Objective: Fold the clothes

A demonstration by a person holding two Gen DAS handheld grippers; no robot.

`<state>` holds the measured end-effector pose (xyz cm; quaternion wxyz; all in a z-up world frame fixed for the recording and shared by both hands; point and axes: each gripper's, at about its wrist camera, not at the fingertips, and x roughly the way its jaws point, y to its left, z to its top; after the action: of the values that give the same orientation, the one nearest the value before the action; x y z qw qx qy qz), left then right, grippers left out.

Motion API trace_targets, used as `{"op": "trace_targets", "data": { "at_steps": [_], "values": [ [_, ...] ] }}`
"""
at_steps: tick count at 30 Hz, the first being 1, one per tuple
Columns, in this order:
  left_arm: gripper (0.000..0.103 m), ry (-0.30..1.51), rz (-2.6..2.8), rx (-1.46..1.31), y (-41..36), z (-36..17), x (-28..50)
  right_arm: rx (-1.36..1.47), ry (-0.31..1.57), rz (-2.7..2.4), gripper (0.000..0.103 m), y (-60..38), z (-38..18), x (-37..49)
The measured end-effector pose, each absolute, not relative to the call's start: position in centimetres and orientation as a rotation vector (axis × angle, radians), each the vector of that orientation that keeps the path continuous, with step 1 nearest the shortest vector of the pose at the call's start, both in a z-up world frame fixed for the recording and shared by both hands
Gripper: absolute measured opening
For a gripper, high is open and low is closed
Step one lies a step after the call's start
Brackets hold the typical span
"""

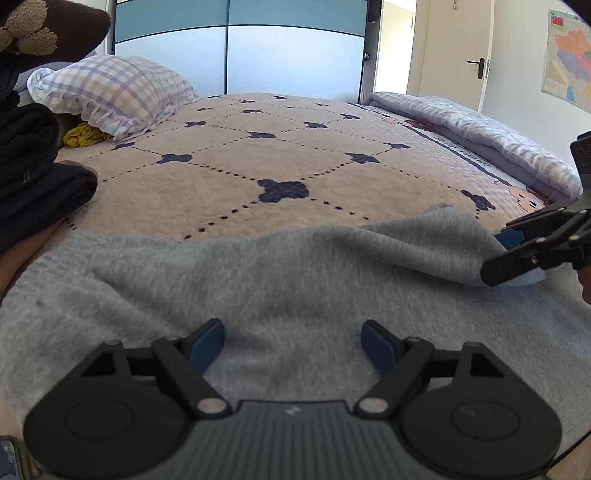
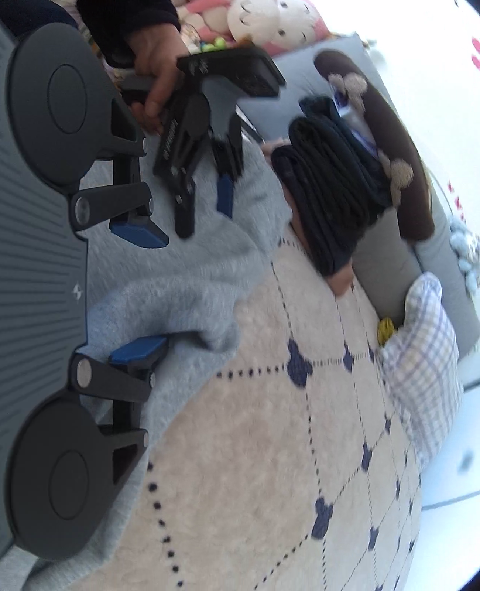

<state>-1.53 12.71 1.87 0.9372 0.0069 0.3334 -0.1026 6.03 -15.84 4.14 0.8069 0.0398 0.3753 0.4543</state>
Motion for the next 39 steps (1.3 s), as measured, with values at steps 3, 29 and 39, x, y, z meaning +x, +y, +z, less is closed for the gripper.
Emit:
{"op": "trace_targets", "data": {
  "at_steps": [3,29,39],
  "values": [
    [0.083,0.682,-0.21,0.013,12.7,1.9,-1.5,0.16,0.839,0.983,0.057,-15.3,3.5,7.8],
    [0.083,0.71,-0.213,-0.059,12.7,3.7,-1.6,0.082,0.748,0.584,0.035,-23.6,5.5,7.8],
    [0.089,0.716,-0.305,-0.066,10.6,5.0,-0.7,-0.001,0.764,0.204,0.023,-32.9,3.5,1.4]
  ]
}}
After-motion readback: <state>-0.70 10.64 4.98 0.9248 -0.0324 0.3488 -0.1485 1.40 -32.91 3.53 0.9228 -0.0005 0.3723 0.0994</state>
